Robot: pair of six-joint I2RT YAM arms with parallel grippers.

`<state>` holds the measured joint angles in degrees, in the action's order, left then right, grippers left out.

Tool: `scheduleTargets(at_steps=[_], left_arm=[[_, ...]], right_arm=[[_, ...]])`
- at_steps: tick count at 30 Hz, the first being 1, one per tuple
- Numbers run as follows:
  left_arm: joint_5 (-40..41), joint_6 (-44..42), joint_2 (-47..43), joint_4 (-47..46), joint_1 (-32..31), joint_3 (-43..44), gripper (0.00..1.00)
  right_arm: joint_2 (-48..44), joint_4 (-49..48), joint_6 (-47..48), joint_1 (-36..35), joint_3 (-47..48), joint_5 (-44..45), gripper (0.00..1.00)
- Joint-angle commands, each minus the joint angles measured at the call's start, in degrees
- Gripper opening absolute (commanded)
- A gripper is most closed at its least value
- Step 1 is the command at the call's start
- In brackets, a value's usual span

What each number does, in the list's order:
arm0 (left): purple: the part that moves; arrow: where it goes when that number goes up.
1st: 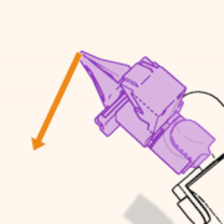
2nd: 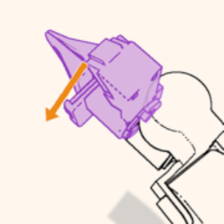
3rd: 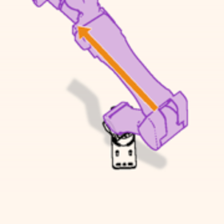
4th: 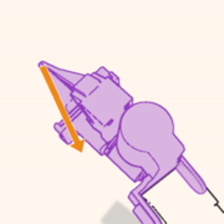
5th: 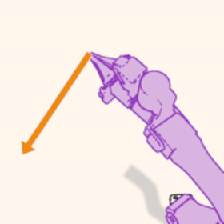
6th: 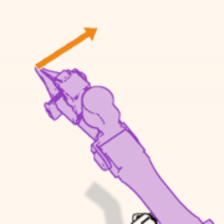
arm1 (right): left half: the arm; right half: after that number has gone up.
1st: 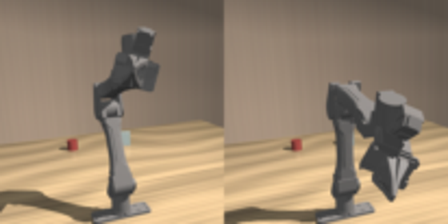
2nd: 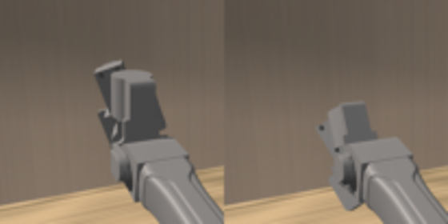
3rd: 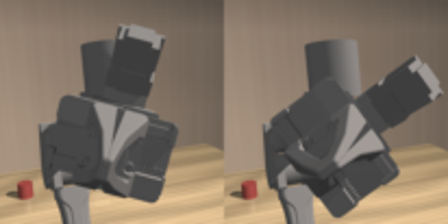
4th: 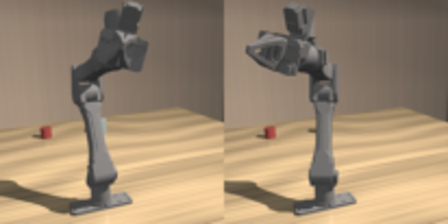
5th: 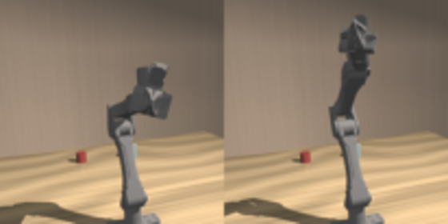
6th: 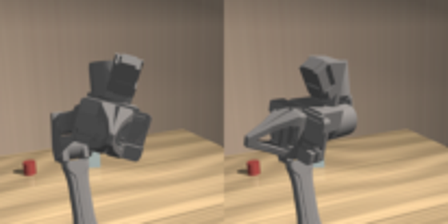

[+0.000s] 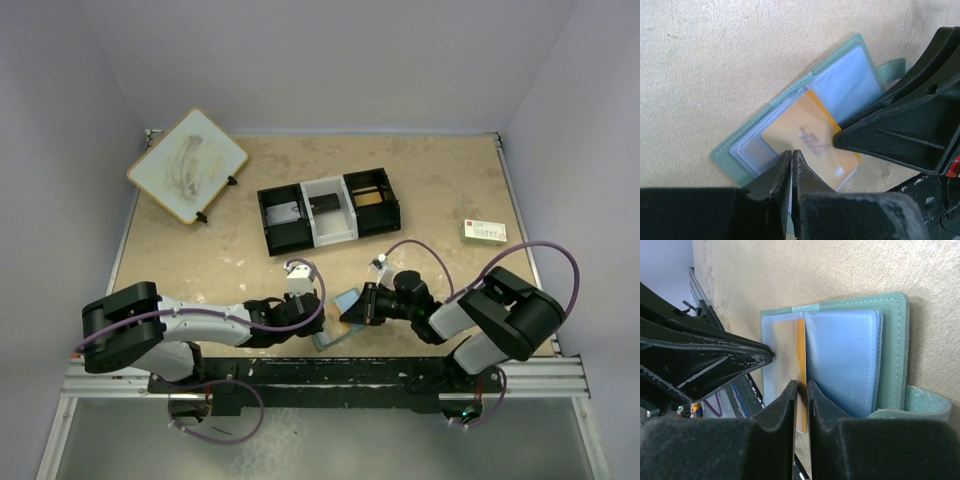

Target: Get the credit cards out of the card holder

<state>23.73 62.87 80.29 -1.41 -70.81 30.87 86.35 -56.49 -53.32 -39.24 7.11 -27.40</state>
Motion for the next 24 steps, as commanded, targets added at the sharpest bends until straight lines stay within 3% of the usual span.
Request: scheduleTargets(at_steps=[1, 11, 15, 19, 24], left_arm=[[0.56, -2.34, 1.94, 8.12, -0.56, -0.36, 0.01], [1.24, -3.8, 1.78, 10.26, -0.56, 0.42, 0.0], [1.32, -4.15, 1.8, 10.62, -0.58, 0.76, 0.0], [1.41, -4.22, 1.72, 10.98, -0.65, 0.94, 0.0], [1.5, -4.12, 1.53, 10.99, -0.65, 0.94, 0.0]], right_arm=[[3.07, -6.23, -1.0, 0.41, 0.15, -2.41, 0.16], [4.53, -7.34, -1.91, 2.98, 0.23, -3.02, 0.24], [5.41, -8.36, -1.76, 3.6, 0.82, -5.09, 0.17], [6.7, -12.15, -2.54, 3.65, 0.15, -6.08, 0.01], [7.52, -15.31, -3.89, 3.93, -1.19, -5.47, 0.0]])
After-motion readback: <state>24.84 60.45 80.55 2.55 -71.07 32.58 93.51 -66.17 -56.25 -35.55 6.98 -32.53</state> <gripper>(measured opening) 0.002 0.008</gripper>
